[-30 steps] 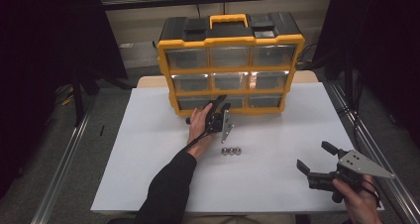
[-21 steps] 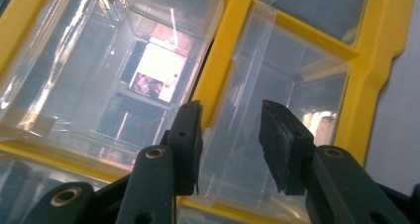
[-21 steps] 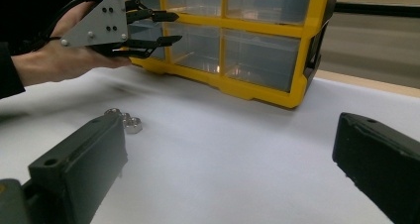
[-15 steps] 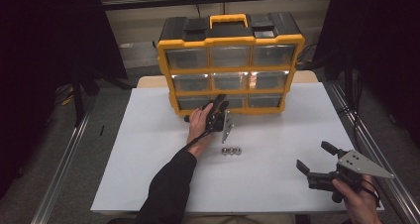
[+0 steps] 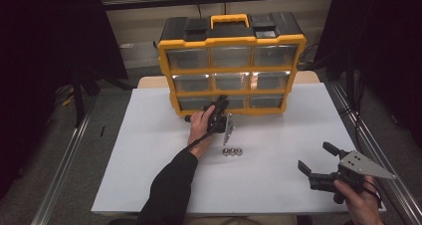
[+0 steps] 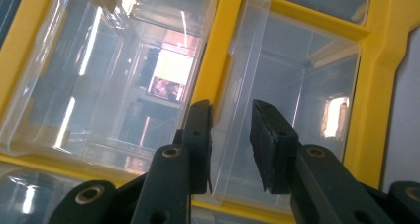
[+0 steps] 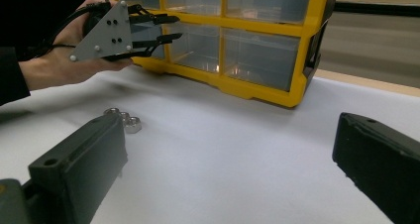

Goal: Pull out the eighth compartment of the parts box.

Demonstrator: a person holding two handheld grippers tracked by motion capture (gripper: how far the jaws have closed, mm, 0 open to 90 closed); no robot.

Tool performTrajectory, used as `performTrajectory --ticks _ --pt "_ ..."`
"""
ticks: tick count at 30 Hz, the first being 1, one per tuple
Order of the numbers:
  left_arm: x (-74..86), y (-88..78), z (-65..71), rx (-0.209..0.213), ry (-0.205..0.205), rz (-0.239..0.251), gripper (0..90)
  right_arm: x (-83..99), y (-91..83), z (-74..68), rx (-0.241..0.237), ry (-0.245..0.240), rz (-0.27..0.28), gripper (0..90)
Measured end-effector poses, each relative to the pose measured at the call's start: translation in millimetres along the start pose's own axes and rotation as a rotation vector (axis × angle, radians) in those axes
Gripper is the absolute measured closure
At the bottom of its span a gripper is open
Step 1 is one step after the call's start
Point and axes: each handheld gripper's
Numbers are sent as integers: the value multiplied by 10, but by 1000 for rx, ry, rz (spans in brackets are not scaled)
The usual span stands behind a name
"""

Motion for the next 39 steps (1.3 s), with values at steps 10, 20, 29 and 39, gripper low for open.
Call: performTrajectory --ticks 10,20,29,39 --pt "-20 -28 18 -25 82 -64 722 1 3 -5 3 4 0 1" --pt "-28 -16 82 -54 109 -79 733 1 2 1 4 5 -4 1" --pt "-46 -13 100 -80 162 -76 756 2 -1 3 6 6 -6 1" --pt "-61 -26 101 -66 144 -72 785 1 -1 1 6 6 -6 0"
Point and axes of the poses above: each handheld gripper's, and its own axes: y roughly forward along the jaws, x roughly out of its underside, z roughly to its right, and after that the axes turned 2 degrees about z, right-handed
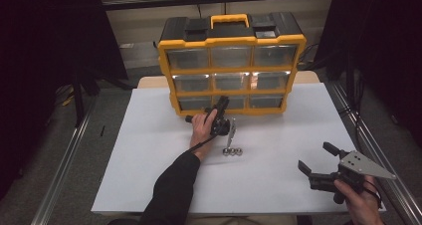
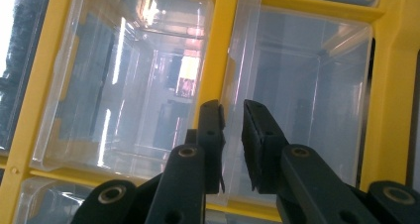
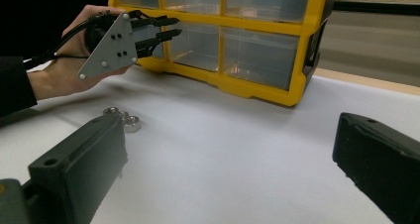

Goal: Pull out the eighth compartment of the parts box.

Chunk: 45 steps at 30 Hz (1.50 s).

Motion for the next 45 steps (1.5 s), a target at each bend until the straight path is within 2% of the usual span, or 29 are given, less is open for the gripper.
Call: performTrajectory --ticks 2,3,5,6,7,9,10,12,13,16,17,18,20,21,23,24,26,28,29,30,31,32,33,34,35,38,45 --pt "9 1 -4 1 -1 -2 778 1 2 -1 0 0 4 1" --pt "14 24 6 -17 -18 33 775 2 2 0 1 0 4 0" --pt "23 41 11 -11 -32 55 771 1 0 2 2 1 -1 0" --pt "17 15 -27 16 36 6 763 2 1 2 1 0 -1 0" --pt "20 33 -35 28 53 27 761 2 2 1 2 0 -1 0" --pt "21 37 -34 40 54 28 762 0 2 1 -2 -1 -3 0" --pt "18 36 -40 34 67 26 762 0 5 0 -1 -3 1 0" --pt "18 56 -16 24 30 50 763 0 4 0 -3 -3 0 1" --pt "20 40 -32 37 56 28 763 1 4 0 -1 -1 -3 0" --pt "32 35 -19 39 54 31 736 1 3 0 1 -1 -1 0" --pt "33 45 -14 39 91 40 724 1 3 1 0 -1 -1 0" --pt "29 41 -8 31 106 35 724 1 3 1 1 0 -1 1" --pt "28 47 2 13 100 41 728 1 2 0 -3 0 -2 0" --pt "18 42 5 3 108 28 740 1 2 -2 -2 0 -3 0" --pt "16 42 4 -3 112 25 767 2 6 -1 -4 -1 -2 0" --pt "21 44 21 4 99 27 771 3 11 -1 -1 -2 1 1" --pt "14 44 21 -11 110 31 779 3 6 1 -4 -2 -2 0" --pt "2 32 22 -5 105 14 781 4 5 2 -4 -2 -3 1" --pt "1 33 24 -4 100 24 782 5 6 1 -1 1 -2 0" --pt "-10 22 5 -20 131 23 784 5 5 2 -1 1 -1 0" --pt "-13 20 -9 -24 144 30 784 6 5 4 2 1 0 0" --pt "2 17 18 -2 108 27 784 5 4 3 1 3 -1 0" --pt "1 10 20 -6 111 29 784 5 4 0 1 3 -1 0" --pt "3 8 31 -3 90 35 784 4 2 0 0 2 -3 0" --pt "1 -2 19 2 107 30 783 4 3 -2 -1 0 -3 0" --pt "-6 -16 7 -8 114 35 782 5 5 0 -2 -2 -3 0" --pt "-8 -35 7 -5 106 40 781 5 4 1 -2 -2 -3 0"
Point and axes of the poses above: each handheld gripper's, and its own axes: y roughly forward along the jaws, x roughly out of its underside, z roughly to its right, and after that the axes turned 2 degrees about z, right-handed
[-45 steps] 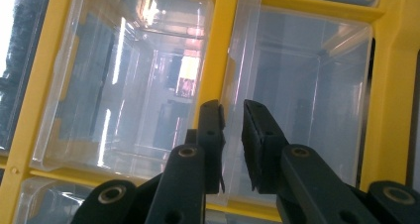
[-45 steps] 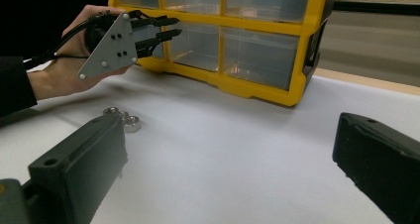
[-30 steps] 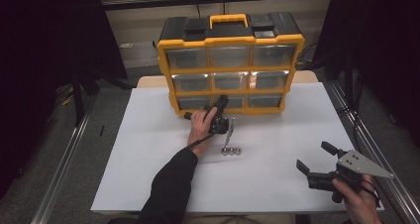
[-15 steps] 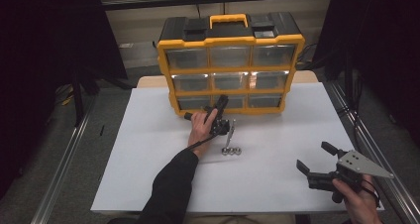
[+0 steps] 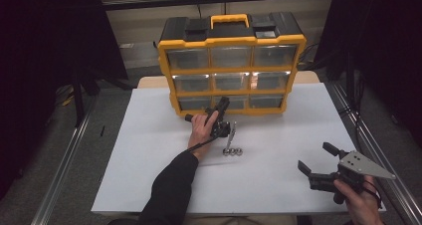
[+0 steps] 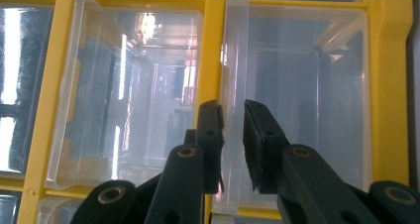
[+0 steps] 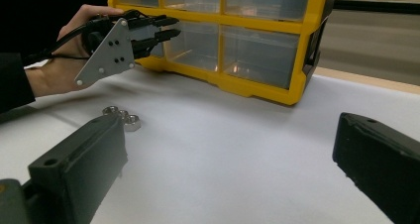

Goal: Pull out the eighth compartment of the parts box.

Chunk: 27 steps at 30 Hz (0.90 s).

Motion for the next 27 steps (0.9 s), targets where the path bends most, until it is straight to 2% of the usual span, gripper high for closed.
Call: performTrajectory --ticks 2,3,4,6,11,13,14,15,17,18,19,20,22,23,25,27 --pt "-1 -17 0 4 -8 -4 779 0 2 1 3 4 1 1" --pt "-1 -16 15 6 -25 10 779 0 2 1 4 3 1 0" --pt "-14 -38 -7 -8 6 -11 779 0 0 2 1 1 0 0" --pt "-11 -38 -8 -7 2 1 779 0 0 0 0 1 -1 0" --pt "-17 -60 -15 -1 -6 -2 778 0 0 0 0 -1 -1 1" --pt "-13 -66 -11 7 -20 0 777 0 3 -1 0 0 1 1" --pt "-14 -45 19 -8 -69 45 777 -1 2 -1 -2 0 0 0" --pt "-15 -39 33 -8 -85 59 777 -1 1 0 -2 -1 -1 1" --pt "-20 -58 18 -6 -69 49 777 -2 -1 0 -1 1 -1 0" --pt "-19 -59 24 -2 -81 54 777 -2 -1 0 -2 2 0 0" --pt "-21 -67 16 -1 -72 50 777 -2 -1 0 -1 2 0 0" --pt "-21 -63 25 -3 -90 60 777 -3 -2 -1 0 2 0 0" --pt "-24 -96 -6 1 -50 39 777 -2 -1 0 -1 1 0 0" --pt "-24 -79 17 -10 -87 70 777 -2 -2 0 -1 0 0 0" --pt "-32 -108 5 -1 -72 50 777 -2 -1 -1 -1 2 0 1" --pt "-39 -123 0 6 -75 40 777 -1 1 0 -2 0 0 0"
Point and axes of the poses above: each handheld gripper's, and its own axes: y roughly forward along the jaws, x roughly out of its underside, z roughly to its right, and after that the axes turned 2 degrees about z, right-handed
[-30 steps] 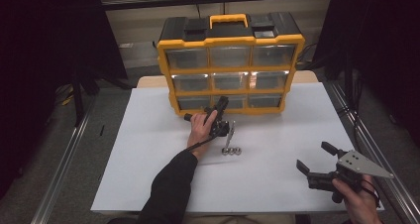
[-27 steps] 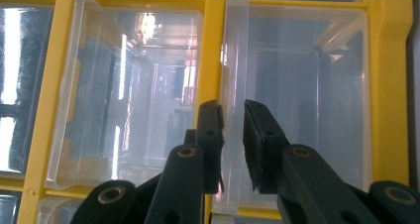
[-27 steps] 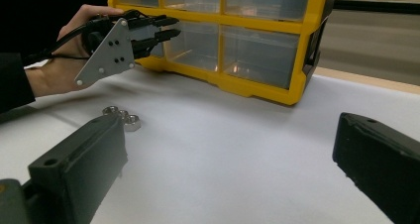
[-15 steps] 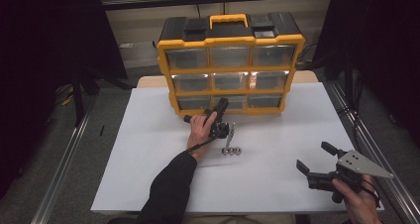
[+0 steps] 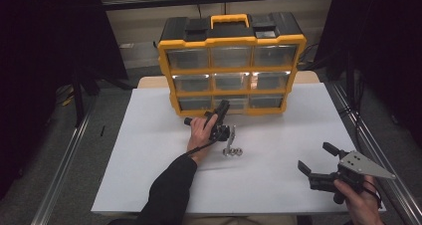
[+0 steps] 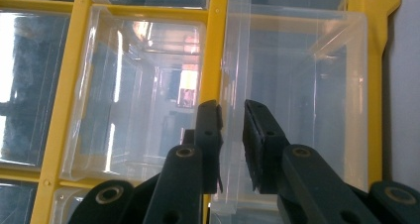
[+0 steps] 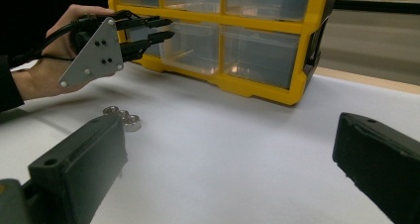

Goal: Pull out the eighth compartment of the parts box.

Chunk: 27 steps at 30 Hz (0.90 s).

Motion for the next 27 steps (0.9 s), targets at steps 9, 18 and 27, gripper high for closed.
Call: performTrajectory --ticks 9,18,27 --pt "-18 -48 -17 5 8 -5 779 0 5 -1 2 -1 3 0" --pt "-46 -106 -17 0 17 16 781 0 9 -3 1 -4 3 0" --pt "-41 -156 -13 -2 6 38 783 -1 9 -3 -2 -4 -1 0"
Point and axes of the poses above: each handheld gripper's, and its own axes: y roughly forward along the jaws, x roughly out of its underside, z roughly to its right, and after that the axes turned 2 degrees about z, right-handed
